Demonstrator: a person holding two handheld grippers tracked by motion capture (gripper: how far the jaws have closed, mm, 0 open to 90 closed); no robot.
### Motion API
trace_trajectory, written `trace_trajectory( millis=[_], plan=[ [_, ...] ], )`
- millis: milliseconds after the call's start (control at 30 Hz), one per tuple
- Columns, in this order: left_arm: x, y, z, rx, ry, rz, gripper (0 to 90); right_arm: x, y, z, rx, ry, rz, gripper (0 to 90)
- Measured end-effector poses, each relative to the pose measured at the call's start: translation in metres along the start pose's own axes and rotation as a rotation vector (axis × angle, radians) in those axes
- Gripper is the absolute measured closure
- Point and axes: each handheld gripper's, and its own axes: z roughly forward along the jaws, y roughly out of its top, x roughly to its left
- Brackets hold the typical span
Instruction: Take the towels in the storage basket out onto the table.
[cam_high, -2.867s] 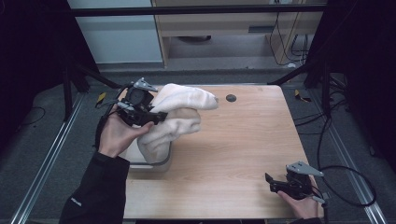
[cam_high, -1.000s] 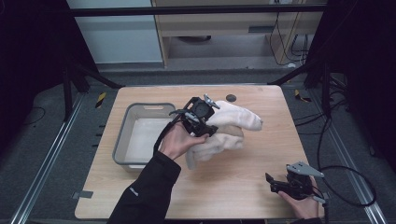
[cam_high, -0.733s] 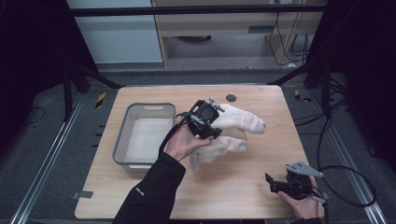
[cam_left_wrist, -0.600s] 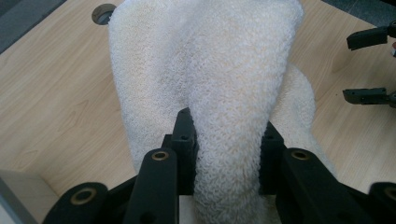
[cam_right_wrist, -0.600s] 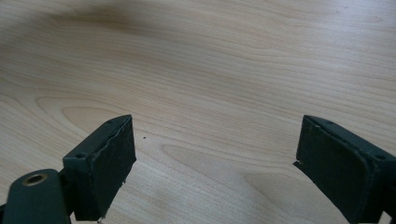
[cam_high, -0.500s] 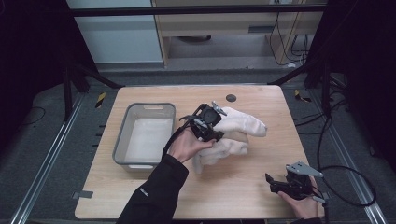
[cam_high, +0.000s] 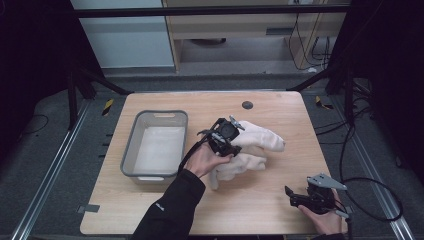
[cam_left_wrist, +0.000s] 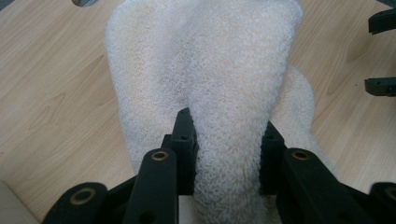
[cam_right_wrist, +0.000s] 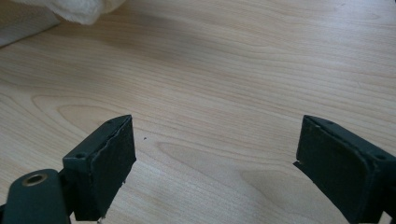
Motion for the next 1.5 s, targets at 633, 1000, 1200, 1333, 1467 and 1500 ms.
trace_trajectory(
  millis=[633, 1000, 1200, 1333, 1467, 1500],
  plan=[
    [0.0, -0.016, 0.033, 0.051, -0.016, -0.016, 63.8, 0.0, 0.0, 0.0, -0.002, 0.0, 0.005, 11.2],
    [0.008, -0.036, 0.045, 0.066, -0.026, -0.039, 51.5, -0.001, -0.001, 0.0, 0.0, -0.002, 0.001, 10.7],
    [0.012, -0.043, 0.042, 0.047, -0.034, -0.05, 43.4, -0.001, -0.001, 0.001, 0.0, -0.002, 0.001, 10.5],
    [0.013, -0.048, 0.037, 0.026, -0.026, -0.05, 37.8, -0.001, -0.001, 0.0, 0.0, -0.003, 0.001, 10.4],
    [0.013, -0.052, 0.03, -0.009, -0.023, -0.053, 31.3, -0.001, -0.001, 0.001, -0.001, -0.004, -0.001, 10.1],
    [0.013, -0.053, 0.028, -0.017, -0.024, -0.059, 31.3, -0.001, -0.001, 0.001, -0.001, -0.004, -0.001, 10.1]
  ],
)
